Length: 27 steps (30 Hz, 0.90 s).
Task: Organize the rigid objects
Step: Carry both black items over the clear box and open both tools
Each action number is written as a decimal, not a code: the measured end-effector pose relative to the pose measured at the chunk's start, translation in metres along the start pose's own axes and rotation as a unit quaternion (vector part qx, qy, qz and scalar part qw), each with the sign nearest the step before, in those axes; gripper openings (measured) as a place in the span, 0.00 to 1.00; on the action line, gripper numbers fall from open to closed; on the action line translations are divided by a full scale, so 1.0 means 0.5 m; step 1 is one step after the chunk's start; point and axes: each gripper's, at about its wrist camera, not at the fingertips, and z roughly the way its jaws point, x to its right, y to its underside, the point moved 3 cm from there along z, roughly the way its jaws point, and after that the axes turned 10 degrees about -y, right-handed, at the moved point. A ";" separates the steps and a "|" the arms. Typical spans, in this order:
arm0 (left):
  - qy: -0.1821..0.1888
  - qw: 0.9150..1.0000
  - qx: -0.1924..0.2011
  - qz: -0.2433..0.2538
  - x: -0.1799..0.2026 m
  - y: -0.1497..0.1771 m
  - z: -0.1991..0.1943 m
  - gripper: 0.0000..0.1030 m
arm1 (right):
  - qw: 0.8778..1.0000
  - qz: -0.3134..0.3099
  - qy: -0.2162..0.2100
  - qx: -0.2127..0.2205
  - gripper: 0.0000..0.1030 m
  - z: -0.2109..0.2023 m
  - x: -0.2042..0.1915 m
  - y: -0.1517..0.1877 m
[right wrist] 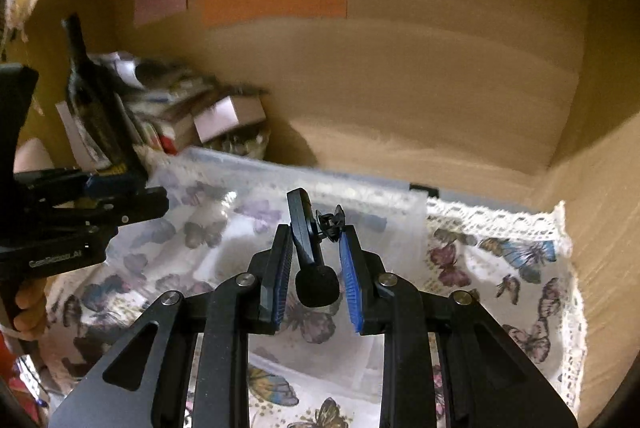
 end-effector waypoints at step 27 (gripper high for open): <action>-0.003 1.000 0.030 -0.002 -0.021 0.012 -0.075 0.80 | 0.999 -0.029 0.001 0.034 0.55 -0.093 -0.047 0.006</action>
